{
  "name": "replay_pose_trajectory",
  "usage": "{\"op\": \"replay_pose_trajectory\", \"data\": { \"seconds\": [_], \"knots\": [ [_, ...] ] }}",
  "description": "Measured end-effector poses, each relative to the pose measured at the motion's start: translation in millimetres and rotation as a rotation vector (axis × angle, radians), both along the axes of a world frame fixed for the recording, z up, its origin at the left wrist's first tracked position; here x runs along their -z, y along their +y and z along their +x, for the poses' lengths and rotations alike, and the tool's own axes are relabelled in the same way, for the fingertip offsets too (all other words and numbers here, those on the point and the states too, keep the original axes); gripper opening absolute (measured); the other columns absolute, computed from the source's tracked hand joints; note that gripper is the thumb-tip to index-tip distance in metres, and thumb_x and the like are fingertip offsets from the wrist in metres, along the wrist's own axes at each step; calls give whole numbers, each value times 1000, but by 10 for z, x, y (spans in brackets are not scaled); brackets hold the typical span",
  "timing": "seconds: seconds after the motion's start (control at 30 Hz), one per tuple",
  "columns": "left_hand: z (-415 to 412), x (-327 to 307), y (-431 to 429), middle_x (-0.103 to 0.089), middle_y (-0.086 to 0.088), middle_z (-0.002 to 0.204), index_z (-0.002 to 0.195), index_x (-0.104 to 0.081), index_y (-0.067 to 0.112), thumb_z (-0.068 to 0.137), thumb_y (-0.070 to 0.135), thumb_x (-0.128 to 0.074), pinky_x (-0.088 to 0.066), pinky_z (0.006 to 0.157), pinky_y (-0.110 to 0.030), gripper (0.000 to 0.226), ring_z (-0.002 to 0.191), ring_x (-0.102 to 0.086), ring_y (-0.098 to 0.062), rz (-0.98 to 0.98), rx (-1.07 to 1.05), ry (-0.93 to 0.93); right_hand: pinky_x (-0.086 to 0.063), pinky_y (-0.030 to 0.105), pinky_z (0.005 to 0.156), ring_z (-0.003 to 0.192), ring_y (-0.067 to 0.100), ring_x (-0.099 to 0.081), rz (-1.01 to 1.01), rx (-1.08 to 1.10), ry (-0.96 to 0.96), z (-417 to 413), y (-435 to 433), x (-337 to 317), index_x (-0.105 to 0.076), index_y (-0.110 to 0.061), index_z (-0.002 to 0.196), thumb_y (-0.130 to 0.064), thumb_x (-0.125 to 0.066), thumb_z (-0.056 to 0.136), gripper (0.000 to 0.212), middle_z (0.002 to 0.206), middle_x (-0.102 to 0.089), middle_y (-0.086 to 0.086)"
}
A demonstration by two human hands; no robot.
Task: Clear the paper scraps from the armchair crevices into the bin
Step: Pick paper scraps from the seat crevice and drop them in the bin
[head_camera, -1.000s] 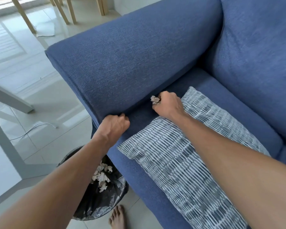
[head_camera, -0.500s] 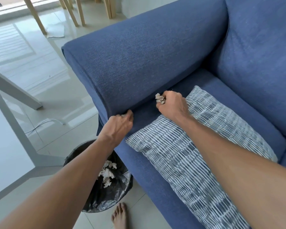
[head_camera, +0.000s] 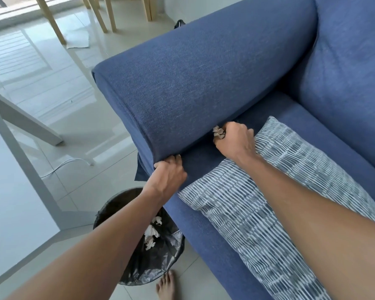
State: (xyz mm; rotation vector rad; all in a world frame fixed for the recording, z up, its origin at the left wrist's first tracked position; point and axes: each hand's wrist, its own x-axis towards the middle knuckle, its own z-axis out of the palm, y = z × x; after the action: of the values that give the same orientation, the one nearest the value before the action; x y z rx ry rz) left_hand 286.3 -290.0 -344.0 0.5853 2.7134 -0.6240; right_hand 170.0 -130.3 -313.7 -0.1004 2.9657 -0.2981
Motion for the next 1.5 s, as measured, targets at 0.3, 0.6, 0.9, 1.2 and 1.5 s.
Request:
{"op": "replay_pose_trajectory", "data": {
  "seconds": [0.3,0.6,0.9,1.2,1.5],
  "knots": [
    [-137,-151,256,-59,-17,99,96,-65,2,52,-29,-8,-57,56,-28,78,74,-66,-27,-45,-74,-81,-33,34,81,78,23,-44,25,7,-12,-118,-4,-13,-58,-14,85,-23,-67,86,13,85,-57,3],
    [84,-197,-234,-54,-9,113,108,-63,16,89,1,-55,-48,62,-31,25,82,-63,-17,123,46,-11,-35,37,83,84,28,-54,-19,10,0,48,-34,-5,-66,-12,86,-26,-68,84,15,89,-64,6],
    [874,-371,-642,-49,-5,108,106,-67,20,87,10,-66,-35,47,-29,22,75,-60,-19,330,-398,146,-42,38,84,99,35,-57,-31,-81,81,632,-160,-268,-72,-11,92,-32,-68,86,22,95,-67,11],
    [1842,-636,-1027,-54,-5,111,112,-69,14,100,22,-49,-54,62,-37,25,76,-66,-26,494,-635,206,-34,34,66,89,28,-50,-201,-183,96,1471,-607,-318,-57,-14,72,-32,-60,86,23,78,-56,4],
    [2178,-277,-1249,-62,-4,109,114,-65,19,96,29,-53,-54,68,-40,23,85,-66,-30,639,-696,163,-50,39,63,86,26,-58,-248,-287,35,2239,-1121,194,-63,-14,90,-33,-65,84,20,90,-63,3]
  ]
}}
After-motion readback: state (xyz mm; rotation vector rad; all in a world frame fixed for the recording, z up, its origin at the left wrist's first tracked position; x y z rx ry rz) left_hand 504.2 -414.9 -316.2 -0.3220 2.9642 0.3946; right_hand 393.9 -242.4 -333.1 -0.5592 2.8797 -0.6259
